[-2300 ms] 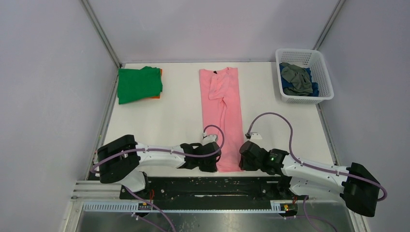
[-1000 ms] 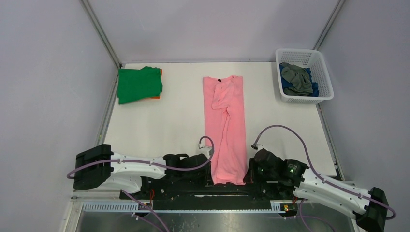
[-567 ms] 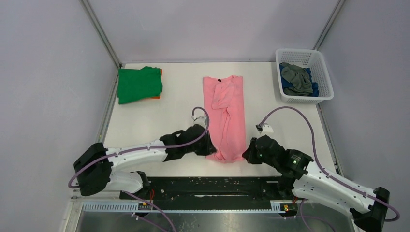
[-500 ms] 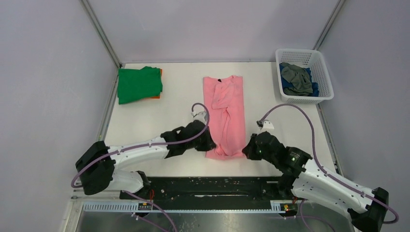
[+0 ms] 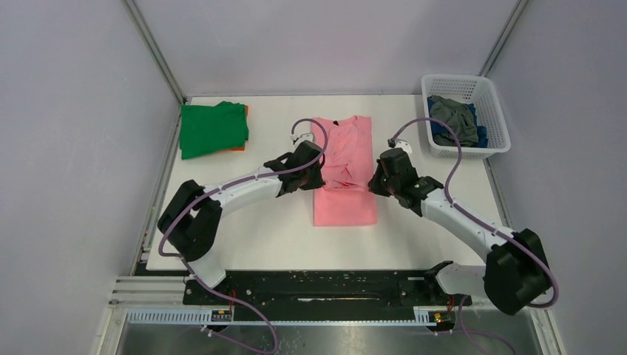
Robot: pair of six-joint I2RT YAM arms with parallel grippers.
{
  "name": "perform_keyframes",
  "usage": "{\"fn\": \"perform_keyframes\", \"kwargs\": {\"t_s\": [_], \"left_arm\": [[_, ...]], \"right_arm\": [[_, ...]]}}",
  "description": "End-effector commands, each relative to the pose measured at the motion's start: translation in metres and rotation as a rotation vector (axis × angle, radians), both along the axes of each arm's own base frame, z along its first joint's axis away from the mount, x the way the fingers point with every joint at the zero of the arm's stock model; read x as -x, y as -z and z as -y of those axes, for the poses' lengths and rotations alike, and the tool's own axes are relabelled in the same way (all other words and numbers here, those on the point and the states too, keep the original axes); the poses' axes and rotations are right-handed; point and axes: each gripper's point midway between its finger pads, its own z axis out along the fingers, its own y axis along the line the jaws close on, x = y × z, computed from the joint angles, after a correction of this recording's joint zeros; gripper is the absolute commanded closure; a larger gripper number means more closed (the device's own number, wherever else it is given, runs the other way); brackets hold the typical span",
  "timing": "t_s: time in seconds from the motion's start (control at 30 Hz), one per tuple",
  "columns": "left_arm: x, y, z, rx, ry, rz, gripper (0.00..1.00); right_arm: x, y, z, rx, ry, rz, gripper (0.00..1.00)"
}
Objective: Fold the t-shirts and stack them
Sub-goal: Fold the folded rectangular tshirt in 1/3 of the way
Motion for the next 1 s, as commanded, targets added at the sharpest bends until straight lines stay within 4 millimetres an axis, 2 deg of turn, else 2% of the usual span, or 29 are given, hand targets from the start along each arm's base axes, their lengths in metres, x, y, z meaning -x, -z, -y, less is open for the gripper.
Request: {"fn": "perform_keyframes", "kwargs": {"t_s": [0.0, 0.2, 0.27, 0.43, 0.47, 0.53, 0.57, 0.6, 0.67, 0.77, 0.8, 0.9, 0.97], "left_arm": [[-0.030, -0.010, 0.003, 0.001, -0.003, 0.039, 1.00], [-0.052, 0.001, -0.006, -0.020, -0.066, 0.033, 1.00], [-0.057, 0.004, -0.006, -0.016, -0.070, 0.029, 0.95], [-0.069, 0.016, 0.001, -0.005, -0.042, -0.010, 0.94], [-0.072, 0.019, 0.001, -0.004, -0.045, -0.016, 0.92], [-0.077, 0.023, 0.002, 0.003, -0.058, -0.027, 0.78], [-0.079, 0.022, 0.003, 0.010, -0.058, -0.029, 0.65], [-0.083, 0.021, 0.003, 0.014, -0.062, -0.027, 0.51], [-0.086, 0.011, 0.001, 0.026, -0.066, -0.017, 0.27], [-0.081, -0.012, -0.006, 0.041, -0.061, 0.034, 0.10], [-0.073, -0.017, -0.012, 0.048, -0.059, 0.047, 0.08], [-0.050, -0.020, -0.018, 0.083, -0.035, 0.035, 0.05], [-0.023, -0.006, -0.019, 0.120, 0.008, -0.024, 0.04]], "right_arm": [[-0.034, -0.016, -0.007, -0.043, -0.003, 0.049, 1.00], [-0.062, -0.004, -0.007, -0.047, -0.007, 0.021, 1.00], [-0.069, 0.001, -0.007, -0.054, 0.001, 0.003, 1.00], [-0.084, 0.016, -0.004, -0.054, 0.022, -0.019, 0.97], [-0.089, 0.020, -0.002, -0.048, 0.033, -0.019, 0.95], [-0.100, 0.029, 0.003, -0.034, 0.066, -0.023, 0.94], [-0.106, 0.031, 0.003, -0.038, 0.068, -0.023, 0.89], [-0.111, 0.034, 0.002, -0.042, 0.056, -0.028, 0.79], [-0.117, 0.032, -0.001, -0.056, 0.019, -0.040, 0.47], [-0.108, 0.023, -0.003, -0.051, -0.041, -0.061, 0.04], [-0.103, 0.023, -0.002, -0.052, -0.045, -0.059, 0.01], [-0.078, 0.027, 0.006, -0.072, -0.029, -0.054, 0.00], [-0.055, 0.033, 0.008, -0.104, -0.025, -0.075, 0.01]]}}
